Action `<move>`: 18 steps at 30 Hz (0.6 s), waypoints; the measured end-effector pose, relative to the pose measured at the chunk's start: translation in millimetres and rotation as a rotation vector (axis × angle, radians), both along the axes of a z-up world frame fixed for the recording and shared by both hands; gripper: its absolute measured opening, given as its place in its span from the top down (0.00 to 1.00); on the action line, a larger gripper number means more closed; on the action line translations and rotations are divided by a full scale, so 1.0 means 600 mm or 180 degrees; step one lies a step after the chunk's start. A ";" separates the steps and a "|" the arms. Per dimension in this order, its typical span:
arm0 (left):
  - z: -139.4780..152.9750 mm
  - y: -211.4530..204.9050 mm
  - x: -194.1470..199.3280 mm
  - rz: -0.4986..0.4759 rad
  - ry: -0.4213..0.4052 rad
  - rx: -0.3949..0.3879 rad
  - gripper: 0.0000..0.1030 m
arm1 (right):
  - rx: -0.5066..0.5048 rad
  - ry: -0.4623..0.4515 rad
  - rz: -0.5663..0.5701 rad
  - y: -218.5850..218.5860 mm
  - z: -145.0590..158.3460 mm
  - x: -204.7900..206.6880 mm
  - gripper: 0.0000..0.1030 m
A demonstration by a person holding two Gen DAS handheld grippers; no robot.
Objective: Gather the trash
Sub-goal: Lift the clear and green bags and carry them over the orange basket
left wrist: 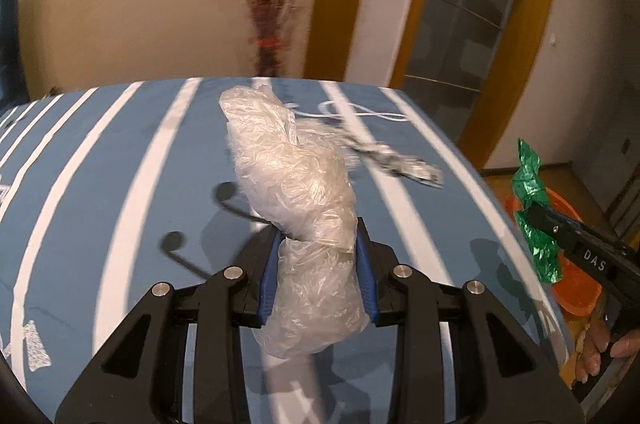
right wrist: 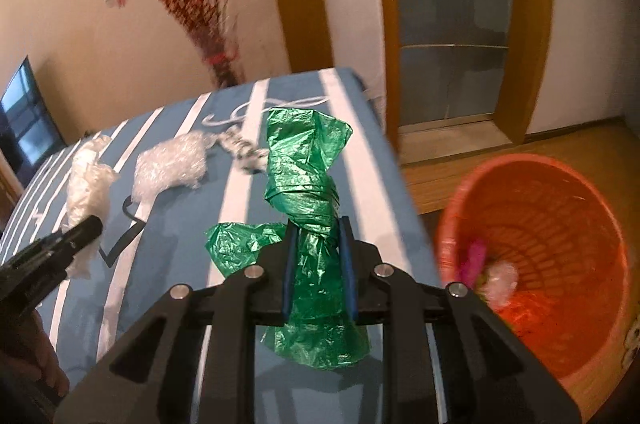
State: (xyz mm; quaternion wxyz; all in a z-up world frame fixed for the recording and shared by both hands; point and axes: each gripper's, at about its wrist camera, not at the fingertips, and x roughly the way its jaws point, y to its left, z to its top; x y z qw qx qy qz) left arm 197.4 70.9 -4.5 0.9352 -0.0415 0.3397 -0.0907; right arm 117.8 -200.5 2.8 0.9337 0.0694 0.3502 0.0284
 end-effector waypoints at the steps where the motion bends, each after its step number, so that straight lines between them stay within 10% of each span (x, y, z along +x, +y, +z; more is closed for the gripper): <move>1: 0.003 -0.016 -0.004 -0.0062 -0.0022 0.0007 0.67 | -0.0002 -0.0039 -0.0057 -0.012 0.005 -0.010 0.80; 18: 0.031 -0.225 -0.041 -0.0880 -0.0237 -0.0117 0.67 | -0.0285 -0.0595 -0.0949 -0.165 0.045 -0.148 0.80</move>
